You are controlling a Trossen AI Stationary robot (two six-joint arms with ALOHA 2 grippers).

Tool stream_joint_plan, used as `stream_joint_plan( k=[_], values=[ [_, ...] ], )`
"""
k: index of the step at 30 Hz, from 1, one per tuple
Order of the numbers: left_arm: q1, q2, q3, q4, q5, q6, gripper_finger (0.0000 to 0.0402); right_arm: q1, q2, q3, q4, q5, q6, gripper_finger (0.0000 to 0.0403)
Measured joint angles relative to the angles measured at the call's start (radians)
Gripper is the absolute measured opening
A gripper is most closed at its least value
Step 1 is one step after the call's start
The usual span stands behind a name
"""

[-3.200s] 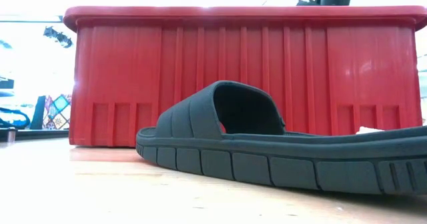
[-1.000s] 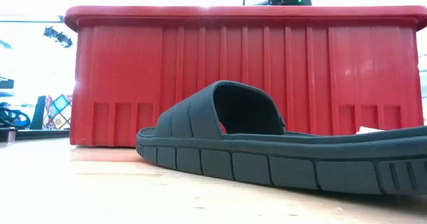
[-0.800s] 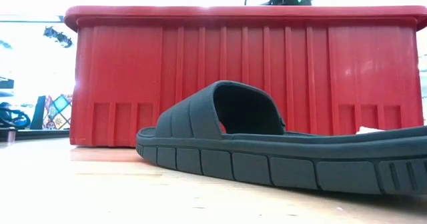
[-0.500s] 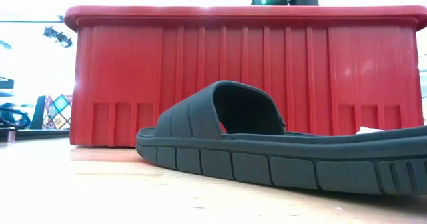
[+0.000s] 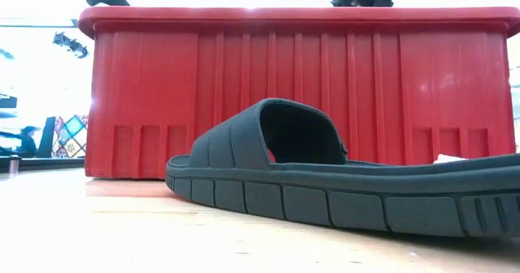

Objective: Pick and place slides into bin
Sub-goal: Put the top black slides into the red bin

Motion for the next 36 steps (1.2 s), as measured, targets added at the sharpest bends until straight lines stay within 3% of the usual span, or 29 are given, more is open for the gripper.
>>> stream_joint_plan(
  k=[5, 9, 14, 17, 20, 29, 36],
  values=[
    [0.076, -0.003, -0.003, 0.112, 0.000, -0.189, 0.0216, 0.000, -0.050, 0.000, 0.000, 0.024, -0.020, 0.0379],
    [0.098, -0.017, -0.083, 0.253, 0.000, -0.403, 0.0192, 0.001, -0.060, 0.000, -0.001, 0.023, -0.049, 0.0374],
    [0.097, -0.094, -0.331, 0.540, -0.052, -0.704, 0.0169, 0.001, -0.061, 0.000, -0.002, 0.022, -0.096, 0.0369],
    [0.097, -0.173, -0.507, 0.772, -0.147, -0.915, 0.0156, 0.001, -0.061, 0.000, -0.002, 0.019, -0.113, 0.0369],
    [0.097, -0.234, -0.649, 0.903, -0.265, -1.118, 0.0142, 0.001, -0.061, 0.000, -0.002, 0.009, -0.124, 0.0369],
    [0.087, -0.267, -0.923, 0.999, -0.498, -1.562, 0.0102, 0.000, -0.061, 0.000, -0.002, 0.005, -0.116, 0.0368],
    [0.087, -0.235, -1.043, 1.018, -0.569, -1.628, 0.0104, -0.013, -0.061, 0.000, -0.002, 0.012, -0.112, 0.0368]
  ],
)
